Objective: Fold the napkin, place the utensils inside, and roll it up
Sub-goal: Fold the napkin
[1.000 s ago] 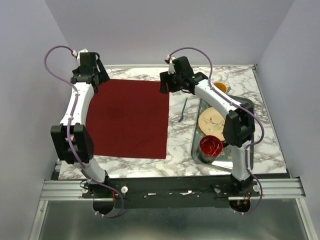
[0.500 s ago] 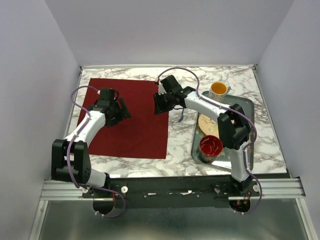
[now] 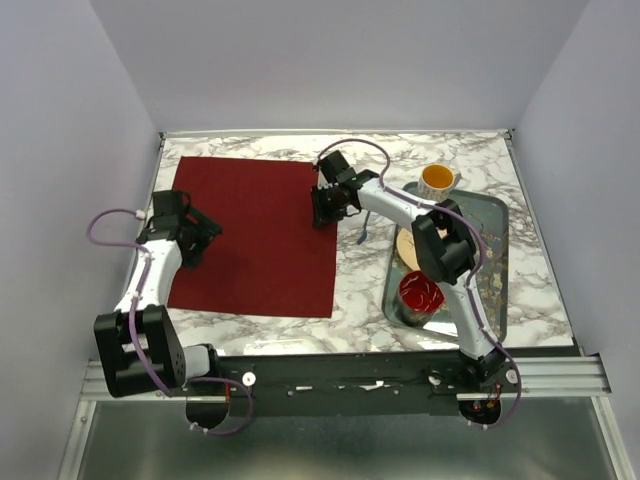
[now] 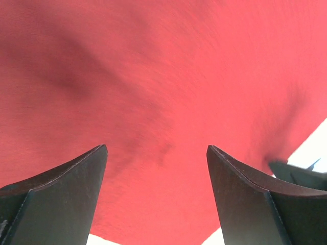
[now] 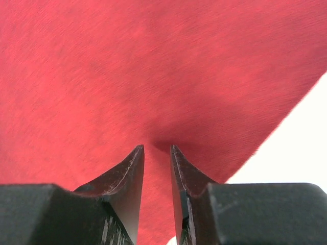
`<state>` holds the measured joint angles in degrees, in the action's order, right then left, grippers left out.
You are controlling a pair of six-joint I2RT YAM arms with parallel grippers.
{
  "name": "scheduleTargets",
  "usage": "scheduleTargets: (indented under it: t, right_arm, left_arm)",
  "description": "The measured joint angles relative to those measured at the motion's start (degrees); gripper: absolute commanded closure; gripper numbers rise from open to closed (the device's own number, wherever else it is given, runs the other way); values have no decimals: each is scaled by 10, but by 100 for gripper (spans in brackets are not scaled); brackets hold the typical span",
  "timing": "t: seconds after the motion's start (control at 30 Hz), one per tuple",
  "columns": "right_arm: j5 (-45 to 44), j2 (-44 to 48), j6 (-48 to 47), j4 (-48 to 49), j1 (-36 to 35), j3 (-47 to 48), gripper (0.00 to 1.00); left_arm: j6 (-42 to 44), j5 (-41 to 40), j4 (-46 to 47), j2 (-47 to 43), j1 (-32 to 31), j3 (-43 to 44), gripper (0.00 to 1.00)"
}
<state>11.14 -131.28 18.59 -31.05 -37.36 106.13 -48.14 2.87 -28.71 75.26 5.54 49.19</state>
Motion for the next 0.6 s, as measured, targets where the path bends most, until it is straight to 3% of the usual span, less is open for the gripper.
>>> scheduleTargets:
  t: [0.2,0.4,0.6]
  right_arm:
    - [-2,-38,5,-35,44,61,65]
    - [-27,-56,-4,-69,83,106,61]
    - [-55,-37,-41,-72,74,117,52]
  left_arm:
    - [-28,-7,-30,-84,150,-49,13]
    - [-31,-7,-44,-46,197,-56,18]
    - [-29,-51,-65,-44,266,-65,29]
